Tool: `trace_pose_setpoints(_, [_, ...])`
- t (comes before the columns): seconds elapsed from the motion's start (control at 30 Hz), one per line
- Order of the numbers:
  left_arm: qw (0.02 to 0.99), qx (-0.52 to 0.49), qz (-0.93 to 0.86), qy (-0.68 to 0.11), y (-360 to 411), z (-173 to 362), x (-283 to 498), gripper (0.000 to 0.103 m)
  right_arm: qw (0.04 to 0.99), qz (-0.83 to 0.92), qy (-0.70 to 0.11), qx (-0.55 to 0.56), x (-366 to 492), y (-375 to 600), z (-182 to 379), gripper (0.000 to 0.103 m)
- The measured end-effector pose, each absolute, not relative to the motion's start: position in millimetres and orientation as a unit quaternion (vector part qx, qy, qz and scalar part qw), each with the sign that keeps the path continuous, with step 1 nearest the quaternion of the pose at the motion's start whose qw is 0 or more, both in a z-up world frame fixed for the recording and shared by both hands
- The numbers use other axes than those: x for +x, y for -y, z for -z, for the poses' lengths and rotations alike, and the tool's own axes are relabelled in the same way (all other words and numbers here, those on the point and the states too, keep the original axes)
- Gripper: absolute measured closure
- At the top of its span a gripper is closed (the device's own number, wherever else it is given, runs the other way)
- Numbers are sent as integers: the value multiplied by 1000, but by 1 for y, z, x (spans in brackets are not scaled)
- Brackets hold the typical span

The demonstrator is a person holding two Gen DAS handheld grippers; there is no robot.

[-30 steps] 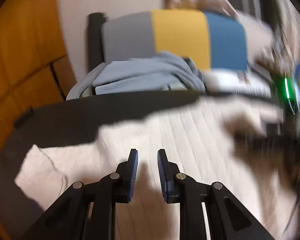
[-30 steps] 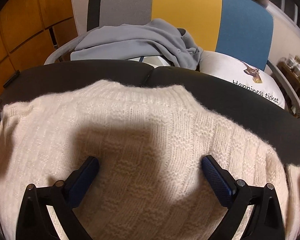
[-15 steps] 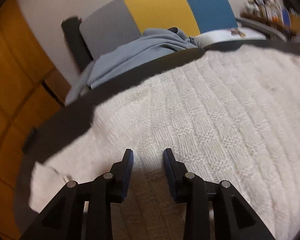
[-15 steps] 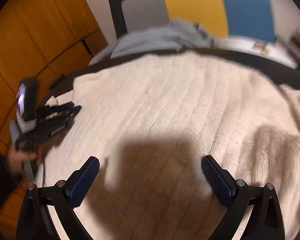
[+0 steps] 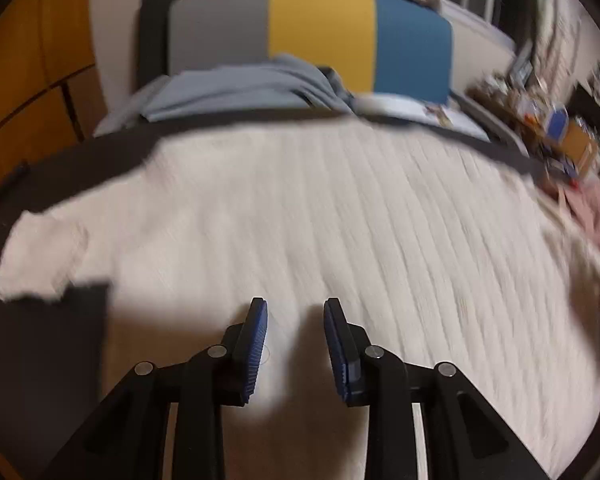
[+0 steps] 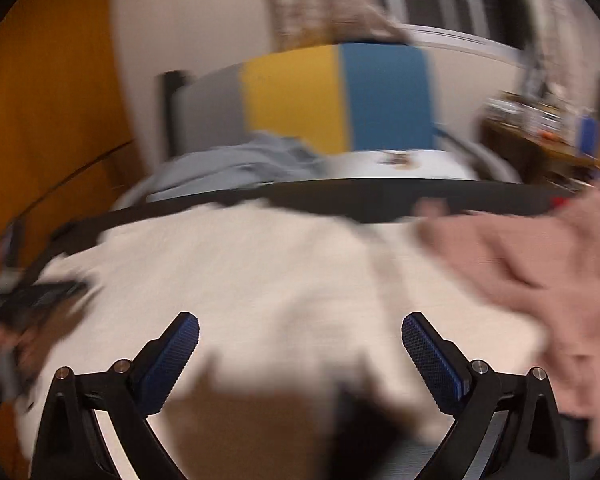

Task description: Fold clothes

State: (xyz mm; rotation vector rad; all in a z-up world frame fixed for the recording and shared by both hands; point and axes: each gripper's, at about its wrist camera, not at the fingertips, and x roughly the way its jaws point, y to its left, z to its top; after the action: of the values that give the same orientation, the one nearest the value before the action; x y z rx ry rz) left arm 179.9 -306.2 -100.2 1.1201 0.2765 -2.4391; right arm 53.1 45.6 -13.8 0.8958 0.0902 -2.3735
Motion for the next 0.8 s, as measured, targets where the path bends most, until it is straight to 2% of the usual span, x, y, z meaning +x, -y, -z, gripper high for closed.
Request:
trace_pose_setpoints(0.07, [227,395,885,-94,298,100,187,73,264,894,-28,361,26,-61,17,10])
trace_pose_setpoints(0.2, [212,374,888,-164,314,104,194,71,248,870,-22,425,-25,-60,40,31])
trace_pose_setpoints(0.3, [199,360,890,-197,322,108,195,71,236,860,-50,449,-45,-43,61,34])
trace_pose_setpoints(0.37, [203,361,890,-192,321,109,192,71,216,869,-99,434,-49,-31,69,37])
trace_pose_setpoints(0.43, [212,367,889,-173,316,109,186,69,205,875,-122,422,-54,-25,72,44])
trace_pose_setpoints(0.47, [217,369,889,-164,313,110,184,69,201,875,-100,429,-62,-30,71,50])
trace_pose_setpoints(0.5, [219,370,888,-159,312,110,183,68,196,874,-68,439,-72,-37,70,70])
trace_pose_setpoints(0.53, [220,370,889,-158,312,110,183,68,191,872,-36,449,-82,-45,68,83])
trace_pose_setpoints(0.63, [214,365,890,-172,316,111,186,68,199,844,131,480,-106,-82,67,87])
trace_pose_setpoints(0.8, [208,361,891,-181,321,111,191,68,291,740,399,457,-97,-117,76,86])
